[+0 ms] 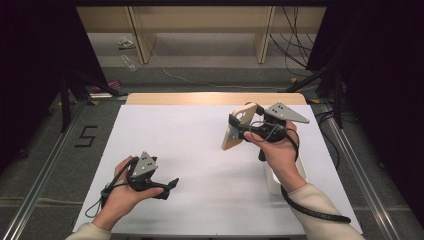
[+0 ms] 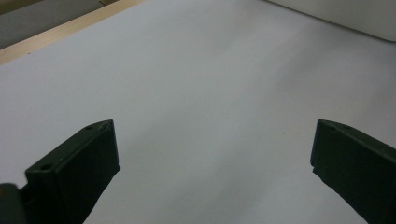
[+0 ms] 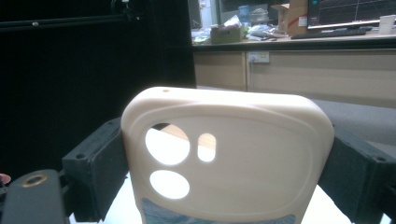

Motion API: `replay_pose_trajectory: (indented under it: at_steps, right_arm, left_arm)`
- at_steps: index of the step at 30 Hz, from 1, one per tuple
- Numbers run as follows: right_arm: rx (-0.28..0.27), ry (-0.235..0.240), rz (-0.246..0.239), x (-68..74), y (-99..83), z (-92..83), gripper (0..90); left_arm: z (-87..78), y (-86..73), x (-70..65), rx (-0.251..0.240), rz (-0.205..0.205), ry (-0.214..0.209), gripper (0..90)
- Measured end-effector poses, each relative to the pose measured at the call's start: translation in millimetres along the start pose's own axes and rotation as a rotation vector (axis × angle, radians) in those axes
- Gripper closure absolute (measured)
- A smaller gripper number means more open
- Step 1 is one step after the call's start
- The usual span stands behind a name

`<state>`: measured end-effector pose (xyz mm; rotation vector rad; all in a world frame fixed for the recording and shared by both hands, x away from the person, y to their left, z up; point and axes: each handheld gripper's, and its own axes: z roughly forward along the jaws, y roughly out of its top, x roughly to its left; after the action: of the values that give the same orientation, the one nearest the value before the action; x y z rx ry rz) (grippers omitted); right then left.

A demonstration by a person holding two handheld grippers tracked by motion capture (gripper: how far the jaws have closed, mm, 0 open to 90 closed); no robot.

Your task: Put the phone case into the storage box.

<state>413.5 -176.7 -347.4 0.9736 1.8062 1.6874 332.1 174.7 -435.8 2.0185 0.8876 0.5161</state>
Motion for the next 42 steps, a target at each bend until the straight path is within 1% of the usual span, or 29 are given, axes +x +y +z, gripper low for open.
replay_pose_trajectory:
  at_steps: [25, 42]
  right_arm:
    - [-0.009, -0.036, 0.008, -8.5, 4.6, -5.0, 12.2]
    - [-0.014, -0.057, 0.008, -13.7, 7.1, -7.8, 12.2]
  left_arm:
    - [-0.3, 0.1, 0.9, 0.002, -0.001, 0.009, 0.5]
    - [-0.3, 0.1, 0.8, 0.002, -0.001, 0.005, 0.5]
